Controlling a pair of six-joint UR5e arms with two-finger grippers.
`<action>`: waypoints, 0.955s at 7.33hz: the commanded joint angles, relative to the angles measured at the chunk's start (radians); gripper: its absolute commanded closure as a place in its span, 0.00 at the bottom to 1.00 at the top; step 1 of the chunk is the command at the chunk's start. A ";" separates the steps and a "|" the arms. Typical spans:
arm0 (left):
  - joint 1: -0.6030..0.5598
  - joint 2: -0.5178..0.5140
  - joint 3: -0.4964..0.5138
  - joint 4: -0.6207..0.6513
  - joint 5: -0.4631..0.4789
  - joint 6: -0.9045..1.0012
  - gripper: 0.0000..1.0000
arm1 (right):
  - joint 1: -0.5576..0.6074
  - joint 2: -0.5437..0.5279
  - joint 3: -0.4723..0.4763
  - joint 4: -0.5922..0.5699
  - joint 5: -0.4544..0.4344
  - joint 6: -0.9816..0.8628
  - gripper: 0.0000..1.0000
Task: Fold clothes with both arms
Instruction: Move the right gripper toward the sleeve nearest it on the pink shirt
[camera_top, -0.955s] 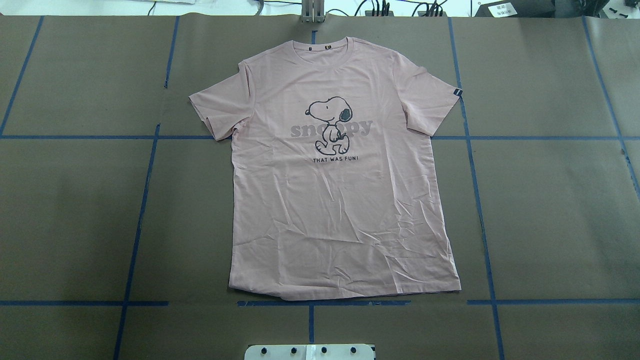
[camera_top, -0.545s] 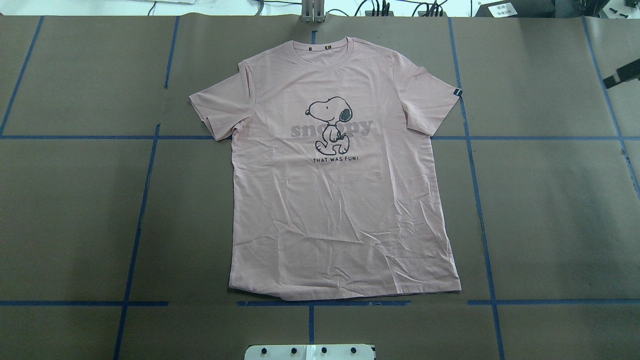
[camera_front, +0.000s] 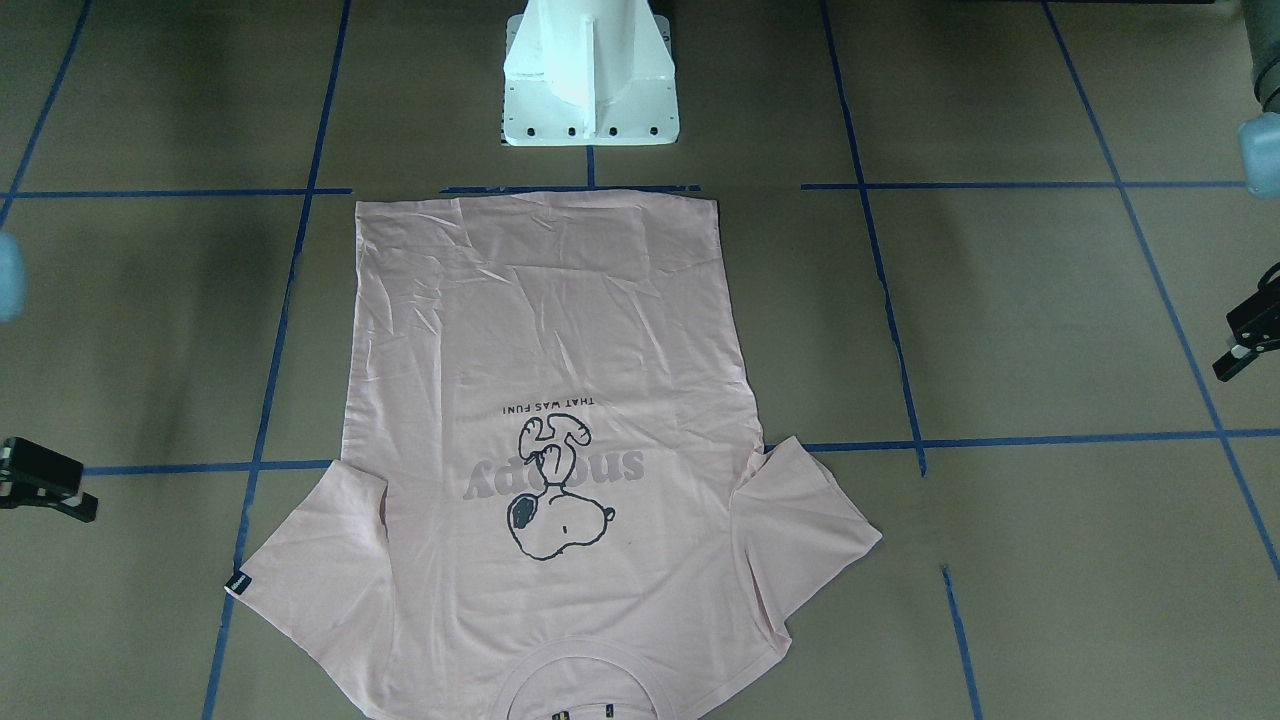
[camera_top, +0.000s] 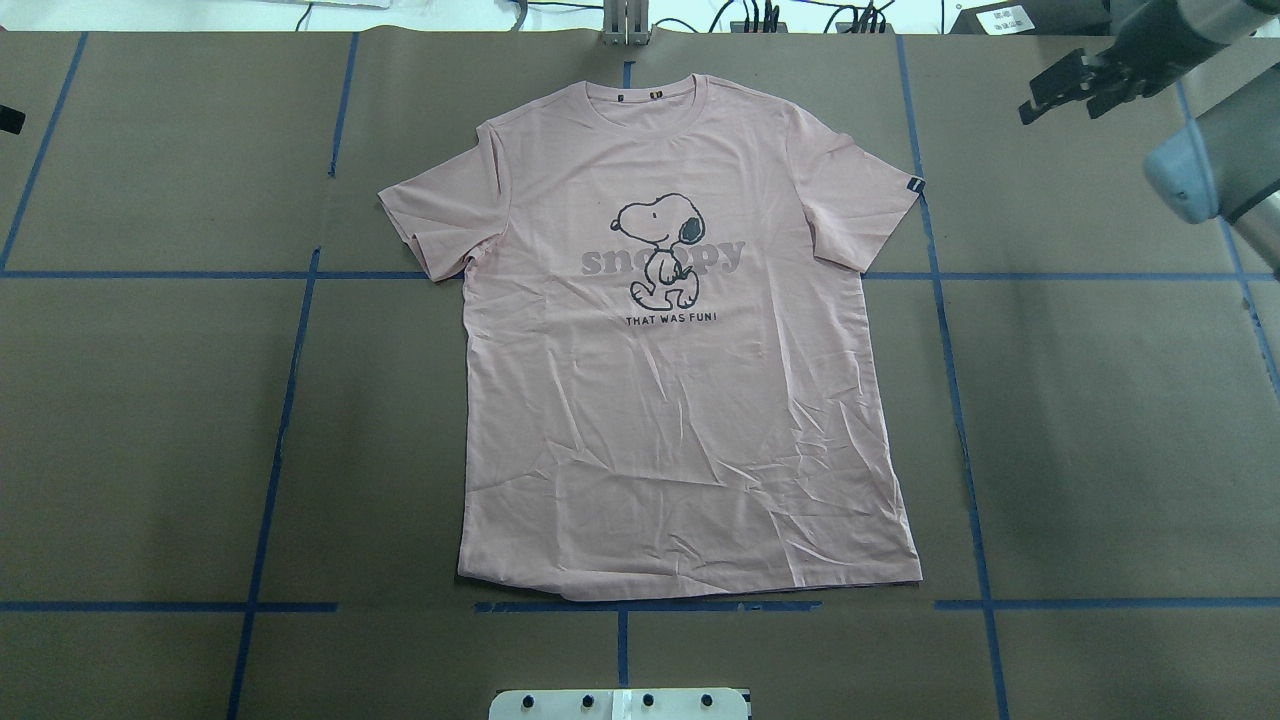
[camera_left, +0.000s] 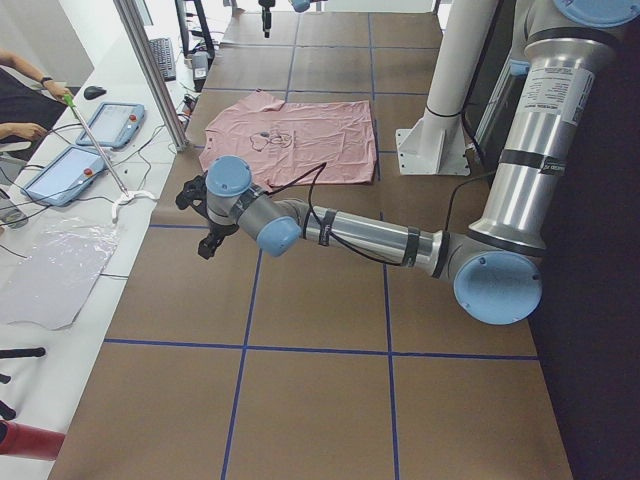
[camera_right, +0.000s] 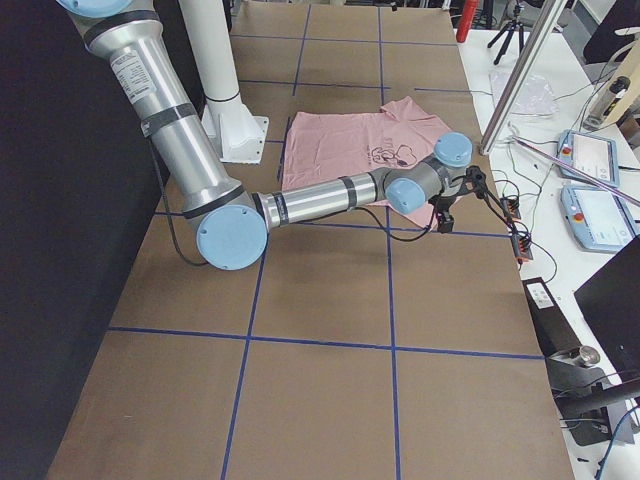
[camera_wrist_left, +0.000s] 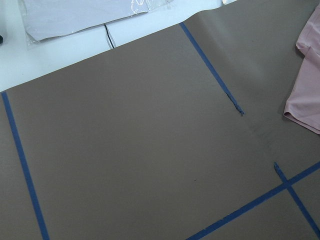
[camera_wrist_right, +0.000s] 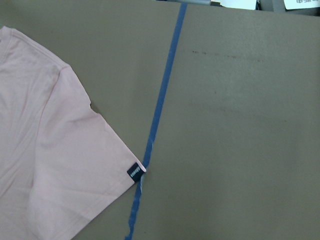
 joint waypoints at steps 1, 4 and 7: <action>0.012 -0.002 0.000 -0.061 0.012 -0.089 0.00 | -0.139 0.020 -0.124 0.245 -0.180 0.178 0.00; 0.022 -0.002 -0.005 -0.061 0.032 -0.101 0.00 | -0.212 0.041 -0.212 0.283 -0.266 0.179 0.00; 0.022 -0.005 -0.005 -0.061 0.031 -0.104 0.00 | -0.216 0.089 -0.261 0.277 -0.282 0.179 0.04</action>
